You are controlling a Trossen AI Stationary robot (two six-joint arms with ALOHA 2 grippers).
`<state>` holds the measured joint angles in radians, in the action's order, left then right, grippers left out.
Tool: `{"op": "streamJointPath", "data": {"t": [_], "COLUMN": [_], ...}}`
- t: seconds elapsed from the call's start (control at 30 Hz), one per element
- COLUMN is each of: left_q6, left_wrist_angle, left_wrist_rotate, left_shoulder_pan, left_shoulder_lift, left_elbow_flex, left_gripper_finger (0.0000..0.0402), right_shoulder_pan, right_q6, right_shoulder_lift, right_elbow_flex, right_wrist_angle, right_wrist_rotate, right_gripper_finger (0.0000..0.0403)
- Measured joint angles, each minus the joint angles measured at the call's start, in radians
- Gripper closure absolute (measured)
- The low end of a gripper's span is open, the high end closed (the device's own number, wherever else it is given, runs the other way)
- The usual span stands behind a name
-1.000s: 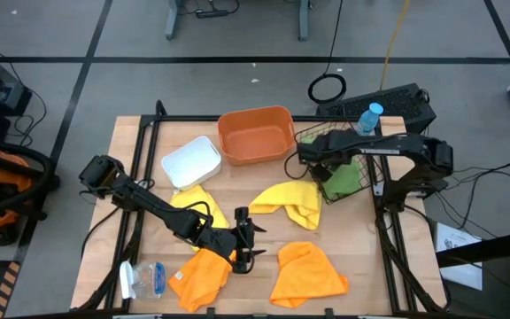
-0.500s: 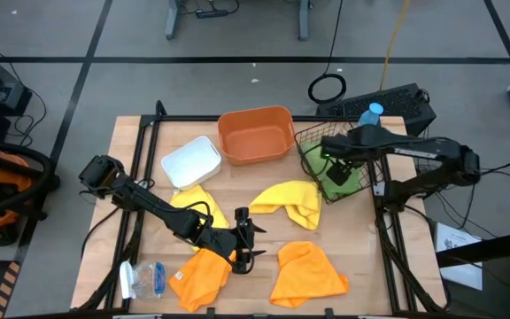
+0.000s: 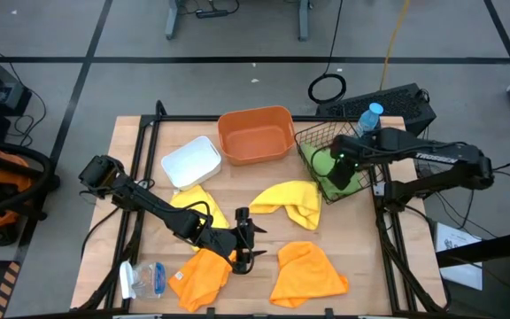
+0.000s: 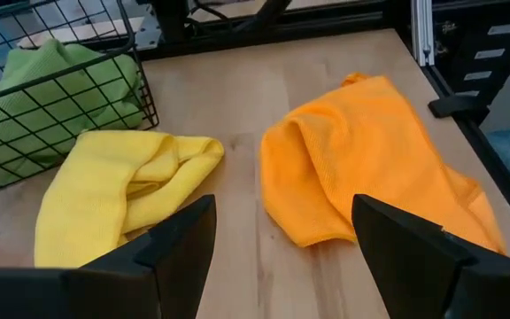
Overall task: Sort microfiber towel by color & place in baskets
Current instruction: Put the green towel into the wire basket
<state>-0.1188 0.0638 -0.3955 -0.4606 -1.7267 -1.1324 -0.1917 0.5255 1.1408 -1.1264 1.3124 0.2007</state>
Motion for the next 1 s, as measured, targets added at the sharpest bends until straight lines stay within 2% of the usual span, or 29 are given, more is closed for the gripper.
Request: {"op": "streamJointPath", "data": {"t": [0.1, 0.13, 0.33, 0.5, 0.63, 0.73, 1.0], "left_q6": [0.000, 0.001, 0.002, 0.002, 0.003, 0.003, 0.003], "left_wrist_angle": [0.026, 0.032, 0.033, 0.033, 0.032, 0.031, 0.028], "left_wrist_rotate": [0.025, 0.028, 0.029, 0.029, 0.029, 0.029, 0.029], "left_shoulder_pan": [0.000, 0.000, 0.000, 0.000, 0.000, 0.000, 0.000], "left_shoulder_lift": [0.000, 0.000, 0.000, 0.000, 0.000, 0.000, 0.000], "left_elbow_flex": [0.000, 0.000, 0.000, 0.000, 0.000, 0.000, 0.000], "left_gripper_finger": [0.0132, 0.0133, 0.0133, 0.0133, 0.0133, 0.0133, 0.0133], "right_shoulder_pan": [-0.002, -0.005, -0.042, -0.072, -0.076, -0.075, -0.075], "right_q6": [-0.042, -0.056, -0.064, -0.070, -0.067, -0.065, -0.027], "right_shoulder_lift": [0.011, 0.014, 0.025, 0.025, 0.018, -0.006, -0.065], "right_elbow_flex": [0.082, 0.117, 0.308, 0.407, 0.417, 0.413, 0.311], "right_wrist_angle": [-0.104, -0.142, -0.308, -0.391, -0.378, -0.363, -0.215], "right_wrist_rotate": [-0.045, -0.067, -0.095, -0.102, -0.106, -0.154, -0.151], "right_gripper_finger": [0.0380, 0.0391, 0.0389, 0.0400, 0.0400, 0.0402, 0.0402]}}
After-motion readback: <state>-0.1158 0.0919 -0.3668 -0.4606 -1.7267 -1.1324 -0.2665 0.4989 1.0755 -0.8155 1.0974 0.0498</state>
